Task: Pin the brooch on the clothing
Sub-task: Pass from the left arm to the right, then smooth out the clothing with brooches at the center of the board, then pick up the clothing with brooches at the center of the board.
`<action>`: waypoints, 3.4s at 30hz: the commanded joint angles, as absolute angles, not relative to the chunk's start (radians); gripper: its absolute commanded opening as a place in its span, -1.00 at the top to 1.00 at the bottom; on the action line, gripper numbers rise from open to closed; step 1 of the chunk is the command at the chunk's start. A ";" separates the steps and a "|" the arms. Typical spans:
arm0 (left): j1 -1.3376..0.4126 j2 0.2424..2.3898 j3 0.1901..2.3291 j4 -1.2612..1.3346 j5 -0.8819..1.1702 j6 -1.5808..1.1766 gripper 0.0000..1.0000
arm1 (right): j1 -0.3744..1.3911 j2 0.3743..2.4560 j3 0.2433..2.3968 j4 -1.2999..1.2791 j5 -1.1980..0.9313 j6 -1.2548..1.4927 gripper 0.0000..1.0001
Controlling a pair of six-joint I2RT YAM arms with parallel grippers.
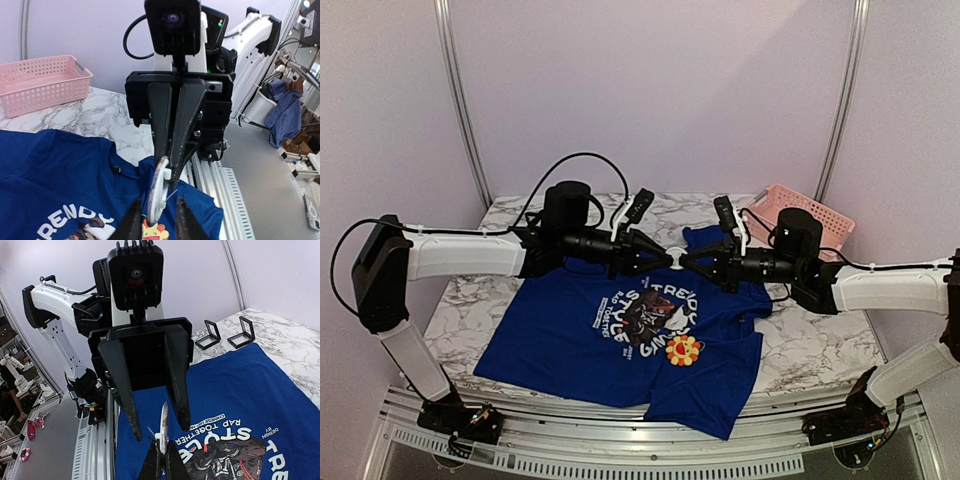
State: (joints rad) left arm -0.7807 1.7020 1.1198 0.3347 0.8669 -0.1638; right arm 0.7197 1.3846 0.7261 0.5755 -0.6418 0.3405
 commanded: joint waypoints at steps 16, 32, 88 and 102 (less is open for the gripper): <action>-0.748 1.769 0.879 0.159 -0.038 0.934 -0.21 | 0.672 1.554 0.729 0.118 0.084 0.566 1.00; -0.604 1.766 0.676 0.229 -0.064 1.085 -0.32 | 0.542 1.830 0.838 0.232 -0.015 0.553 1.00; -0.845 2.010 1.243 -0.161 0.548 0.503 1.00 | 0.807 1.552 0.450 0.794 -0.043 -0.153 1.00; -0.828 1.969 1.301 -0.257 0.671 0.459 1.00 | 0.905 1.626 0.419 0.872 0.161 -0.317 1.00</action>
